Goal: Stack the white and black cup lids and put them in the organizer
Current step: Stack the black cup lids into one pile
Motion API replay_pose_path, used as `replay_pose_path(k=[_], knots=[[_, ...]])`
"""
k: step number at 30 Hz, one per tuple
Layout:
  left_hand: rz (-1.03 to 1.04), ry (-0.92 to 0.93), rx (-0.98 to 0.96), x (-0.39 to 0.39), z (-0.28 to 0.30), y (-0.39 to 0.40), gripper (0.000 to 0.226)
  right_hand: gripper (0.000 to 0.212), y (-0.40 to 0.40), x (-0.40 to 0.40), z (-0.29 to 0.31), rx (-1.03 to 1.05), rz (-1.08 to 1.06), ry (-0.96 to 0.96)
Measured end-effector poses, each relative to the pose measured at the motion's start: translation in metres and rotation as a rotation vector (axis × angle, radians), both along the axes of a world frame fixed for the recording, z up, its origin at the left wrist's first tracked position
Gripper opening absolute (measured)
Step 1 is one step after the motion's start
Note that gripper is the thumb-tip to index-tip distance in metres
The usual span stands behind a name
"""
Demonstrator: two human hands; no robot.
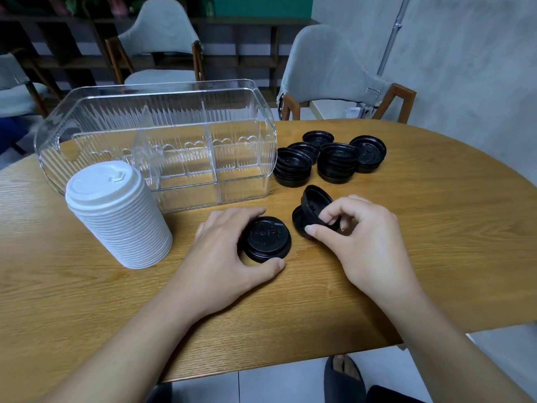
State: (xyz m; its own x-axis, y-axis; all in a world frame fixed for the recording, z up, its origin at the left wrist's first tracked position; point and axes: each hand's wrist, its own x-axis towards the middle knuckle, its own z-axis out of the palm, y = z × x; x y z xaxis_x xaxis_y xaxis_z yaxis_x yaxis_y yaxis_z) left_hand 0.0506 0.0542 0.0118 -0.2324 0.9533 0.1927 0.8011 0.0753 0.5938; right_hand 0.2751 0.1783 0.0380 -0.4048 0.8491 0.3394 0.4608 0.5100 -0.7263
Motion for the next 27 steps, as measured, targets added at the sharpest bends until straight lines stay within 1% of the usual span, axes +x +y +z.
replay_pose_path(k=[3,5,7,12,14,16,19,22,24,27], knots=[[0.014,-0.064,0.076,0.002,0.003,-0.002,0.089,0.015,-0.004,-0.001,0.005,-0.064,0.045,0.116],[0.017,-0.095,0.145,0.004,0.006,-0.003,0.084,0.01,-0.011,-0.005,0.01,-0.171,0.118,0.23],[0.005,-0.116,0.202,0.005,0.008,-0.003,0.085,0.011,-0.018,-0.011,0.012,-0.276,0.192,0.346],[-0.011,-0.191,0.281,0.006,0.008,-0.002,0.097,0.034,-0.031,-0.026,0.009,-0.529,0.28,0.502],[-0.016,-0.192,0.294,0.005,0.008,-0.001,0.096,0.043,-0.034,-0.029,0.009,-0.601,0.286,0.535],[-0.012,-0.2,0.304,0.005,0.007,-0.002,0.091,0.052,-0.035,-0.031,0.008,-0.624,0.287,0.536],[-0.005,-0.205,0.321,0.004,0.006,-0.002,0.08,0.063,-0.035,-0.031,0.006,-0.555,0.303,0.452],[-0.019,-0.201,0.324,0.004,0.007,-0.001,0.076,0.061,-0.033,-0.028,0.006,-0.427,0.303,0.372],[-0.03,-0.198,0.328,0.002,0.007,0.0,0.076,0.057,-0.031,-0.024,0.005,-0.285,0.257,0.305],[-0.038,-0.191,0.302,0.001,0.007,0.0,0.077,0.058,-0.027,-0.017,0.005,-0.098,0.227,0.161]])
